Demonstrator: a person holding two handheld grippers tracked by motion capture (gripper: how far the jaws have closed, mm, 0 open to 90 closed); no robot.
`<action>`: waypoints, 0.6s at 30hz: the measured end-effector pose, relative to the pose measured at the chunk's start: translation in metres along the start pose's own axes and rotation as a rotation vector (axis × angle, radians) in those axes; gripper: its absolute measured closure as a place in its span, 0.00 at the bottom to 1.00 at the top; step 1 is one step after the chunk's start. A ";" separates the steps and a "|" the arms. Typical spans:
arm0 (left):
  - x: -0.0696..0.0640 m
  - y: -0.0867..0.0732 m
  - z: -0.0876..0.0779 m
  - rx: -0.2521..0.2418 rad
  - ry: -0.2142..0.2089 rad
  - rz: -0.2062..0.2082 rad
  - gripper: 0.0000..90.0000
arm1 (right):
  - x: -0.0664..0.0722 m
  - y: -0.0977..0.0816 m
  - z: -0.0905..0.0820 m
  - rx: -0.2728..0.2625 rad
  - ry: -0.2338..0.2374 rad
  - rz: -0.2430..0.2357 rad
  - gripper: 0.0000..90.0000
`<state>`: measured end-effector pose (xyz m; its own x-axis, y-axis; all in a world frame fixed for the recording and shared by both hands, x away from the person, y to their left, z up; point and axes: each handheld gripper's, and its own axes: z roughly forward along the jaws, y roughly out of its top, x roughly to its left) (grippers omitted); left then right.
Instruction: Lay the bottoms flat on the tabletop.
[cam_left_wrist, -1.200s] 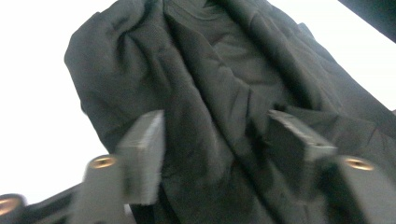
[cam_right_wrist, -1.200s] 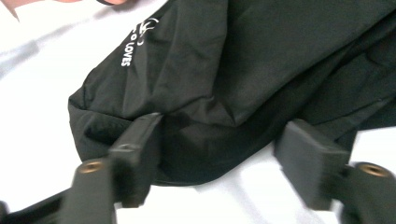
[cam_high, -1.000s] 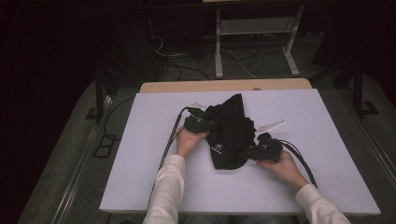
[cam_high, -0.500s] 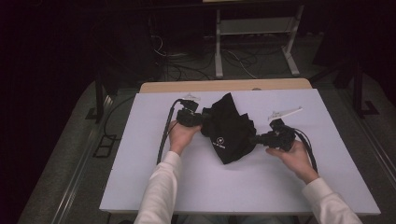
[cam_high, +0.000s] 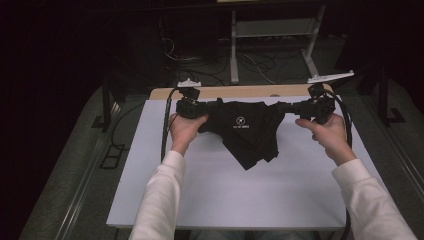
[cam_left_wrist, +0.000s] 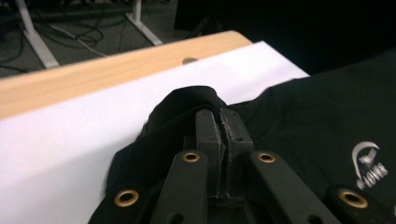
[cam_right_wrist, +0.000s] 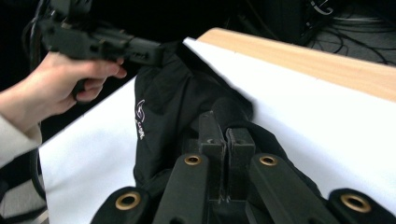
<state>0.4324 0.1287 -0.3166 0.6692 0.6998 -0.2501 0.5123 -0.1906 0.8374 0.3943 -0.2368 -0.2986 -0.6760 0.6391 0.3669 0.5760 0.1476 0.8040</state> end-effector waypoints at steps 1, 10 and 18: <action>0.000 0.000 0.000 0.000 0.000 0.000 0.98 | 0.000 0.000 0.000 0.000 0.000 0.000 0.97; -0.019 0.022 -0.013 -0.042 -0.013 0.046 0.98 | 0.003 0.024 -0.029 -0.030 -0.064 0.091 0.96; -0.042 0.050 -0.029 -0.066 -0.018 0.098 0.98 | 0.013 0.035 -0.050 -0.028 -0.036 0.105 0.96</action>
<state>0.4144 0.1101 -0.2506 0.7243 0.6672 -0.1739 0.4077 -0.2110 0.8884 0.3827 -0.2616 -0.2423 -0.5955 0.6764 0.4335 0.6294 0.0574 0.7750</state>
